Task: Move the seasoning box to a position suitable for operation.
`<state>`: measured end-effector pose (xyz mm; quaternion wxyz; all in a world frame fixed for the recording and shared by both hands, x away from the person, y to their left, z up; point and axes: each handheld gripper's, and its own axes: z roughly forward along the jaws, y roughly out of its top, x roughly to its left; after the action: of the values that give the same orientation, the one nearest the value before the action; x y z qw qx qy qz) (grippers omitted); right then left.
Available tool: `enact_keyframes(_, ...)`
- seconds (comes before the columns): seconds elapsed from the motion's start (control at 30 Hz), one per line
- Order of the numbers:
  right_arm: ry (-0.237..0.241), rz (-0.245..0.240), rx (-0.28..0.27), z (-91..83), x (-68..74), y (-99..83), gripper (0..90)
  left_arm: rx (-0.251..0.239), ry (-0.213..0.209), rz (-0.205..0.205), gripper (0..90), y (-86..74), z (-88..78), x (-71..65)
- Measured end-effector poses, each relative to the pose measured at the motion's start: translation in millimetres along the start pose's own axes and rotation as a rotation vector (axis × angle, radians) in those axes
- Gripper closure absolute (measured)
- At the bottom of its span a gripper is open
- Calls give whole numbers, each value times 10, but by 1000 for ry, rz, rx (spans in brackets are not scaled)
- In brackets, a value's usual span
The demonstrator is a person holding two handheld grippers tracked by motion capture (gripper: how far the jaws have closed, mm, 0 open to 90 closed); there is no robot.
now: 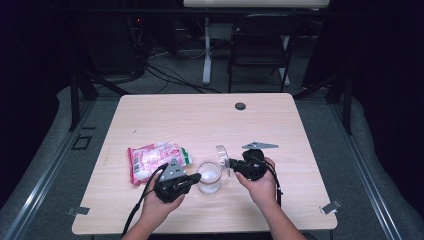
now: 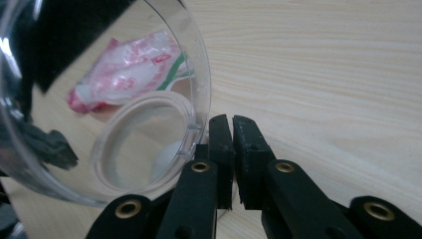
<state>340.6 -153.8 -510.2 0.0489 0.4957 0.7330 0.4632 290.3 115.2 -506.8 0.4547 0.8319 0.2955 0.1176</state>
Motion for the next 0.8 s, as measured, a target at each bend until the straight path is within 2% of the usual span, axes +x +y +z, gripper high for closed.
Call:
enact_keyframes(0.13, 57, 72, -7, 5, -89, -21, 839, 6, 8, 1, 885, -7, -4, 15)
enact_keyframes(0.3, 71, 90, -24, 13, -137, -44, 791, 9, 22, -1, 876, -28, -15, 62)
enact_keyframes(0.5, 104, 132, -31, 14, -216, -67, 743, 5, 35, -36, 859, -49, -33, 151)
enact_keyframes(0.67, 85, 135, -38, -15, -271, -104, 721, -3, 46, -47, 843, -39, -29, 211)
enact_keyframes(0.8, 69, 106, -38, -48, -315, -155, 687, -5, 54, -51, 819, -16, -11, 254)
